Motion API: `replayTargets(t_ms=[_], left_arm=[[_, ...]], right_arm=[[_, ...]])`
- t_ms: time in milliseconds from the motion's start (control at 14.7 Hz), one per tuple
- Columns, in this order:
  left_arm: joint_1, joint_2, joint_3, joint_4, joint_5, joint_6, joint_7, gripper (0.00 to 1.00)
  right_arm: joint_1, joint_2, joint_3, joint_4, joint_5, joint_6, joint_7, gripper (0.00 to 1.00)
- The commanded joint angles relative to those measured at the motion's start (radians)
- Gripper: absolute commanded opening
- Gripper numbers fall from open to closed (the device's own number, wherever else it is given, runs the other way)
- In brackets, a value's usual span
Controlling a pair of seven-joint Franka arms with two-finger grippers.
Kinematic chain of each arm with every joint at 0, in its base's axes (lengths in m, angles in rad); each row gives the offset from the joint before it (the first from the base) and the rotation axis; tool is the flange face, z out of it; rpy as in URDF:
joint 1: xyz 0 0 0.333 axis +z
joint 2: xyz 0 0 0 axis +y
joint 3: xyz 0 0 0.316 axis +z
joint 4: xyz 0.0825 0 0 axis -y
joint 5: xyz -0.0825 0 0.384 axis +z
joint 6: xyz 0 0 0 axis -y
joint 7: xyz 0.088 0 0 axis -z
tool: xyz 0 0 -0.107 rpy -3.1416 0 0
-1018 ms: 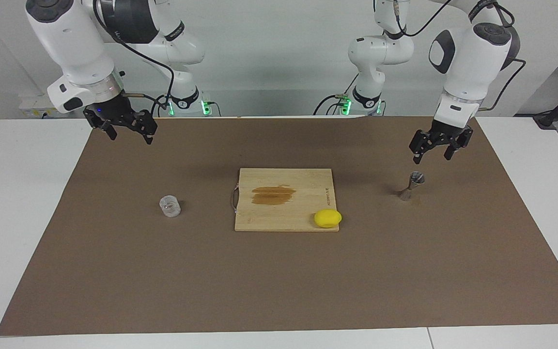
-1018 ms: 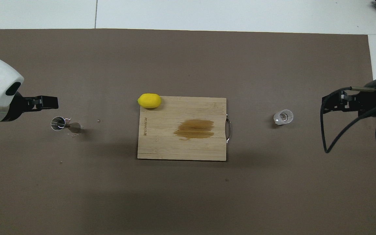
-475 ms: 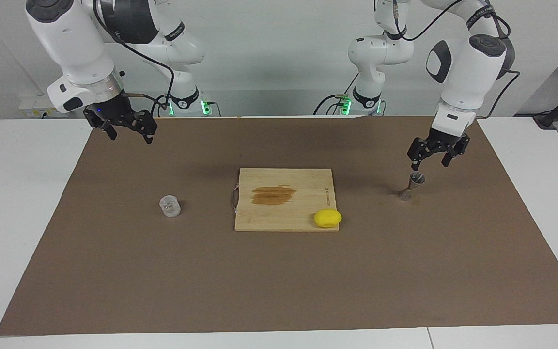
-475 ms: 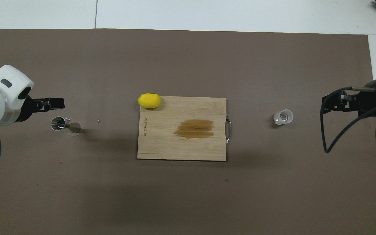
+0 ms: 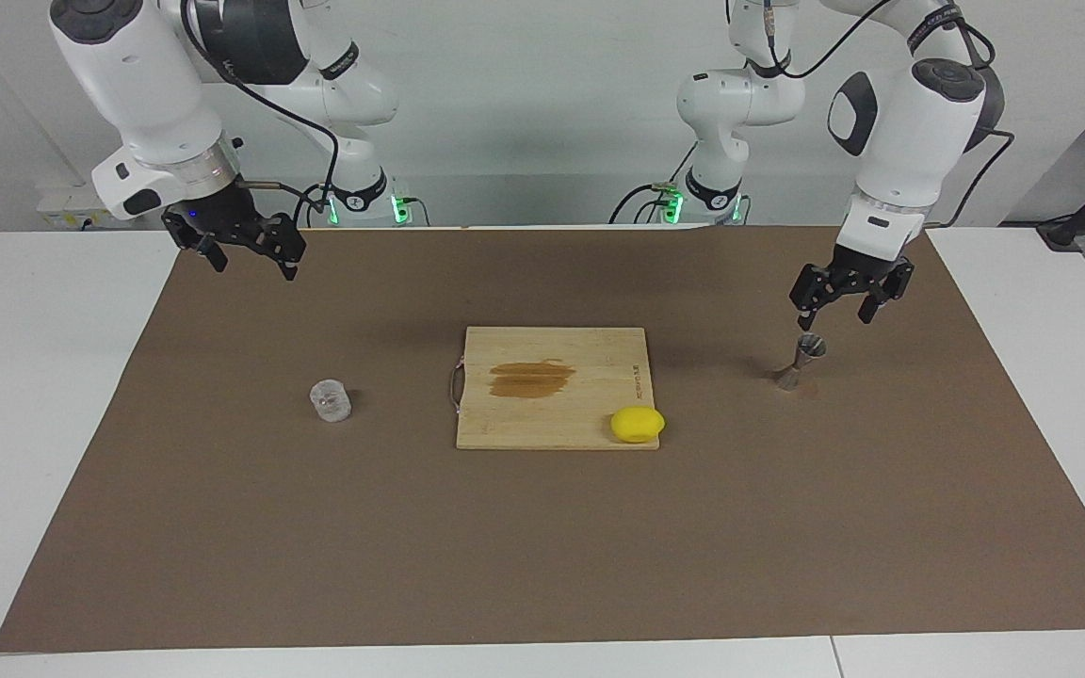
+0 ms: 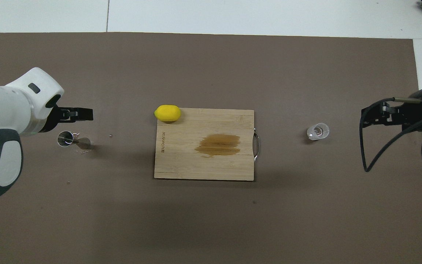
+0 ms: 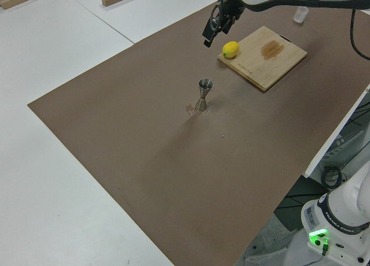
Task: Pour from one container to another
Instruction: 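Move the left gripper toward the small metal cup, then close the left gripper around the small metal cup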
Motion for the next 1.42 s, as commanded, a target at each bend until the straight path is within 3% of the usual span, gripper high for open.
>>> replayTargets(t_ms=[0,136,407,678,1018,1153,1357], left_arm=[[-0.006,0.005,0.01,0.01,-0.005,0.001,0.038,1.0],[-0.003,-0.004,0.01,-0.024,-0.015,0.005,0.188,1.0],[0.036,0.019,0.013,-0.006,-0.179,-0.074,0.349,1.0],[0.155,0.031,0.018,0.002,-0.393,-0.15,0.714,1.0],[0.252,0.117,0.015,0.079,-0.465,-0.207,1.015,1.0],[0.287,0.137,0.016,0.083,-0.553,-0.243,1.087,1.0],[0.339,0.24,0.015,0.167,-0.638,-0.338,1.241,1.0]], right_arm=[[-0.013,-0.02,0.003,-0.02,0.024,-0.003,-0.025,1.0],[-0.013,-0.022,0.003,-0.02,0.024,-0.003,-0.025,1.0],[-0.013,-0.022,0.003,-0.02,0.024,-0.003,-0.025,1.0],[-0.013,-0.022,0.003,-0.02,0.024,-0.003,-0.025,1.0],[-0.013,-0.022,0.003,-0.02,0.024,-0.003,-0.025,1.0],[-0.013,-0.022,0.003,-0.02,0.024,-0.003,-0.025,1.0],[-0.013,-0.02,0.003,-0.02,0.024,-0.003,-0.025,1.0]])
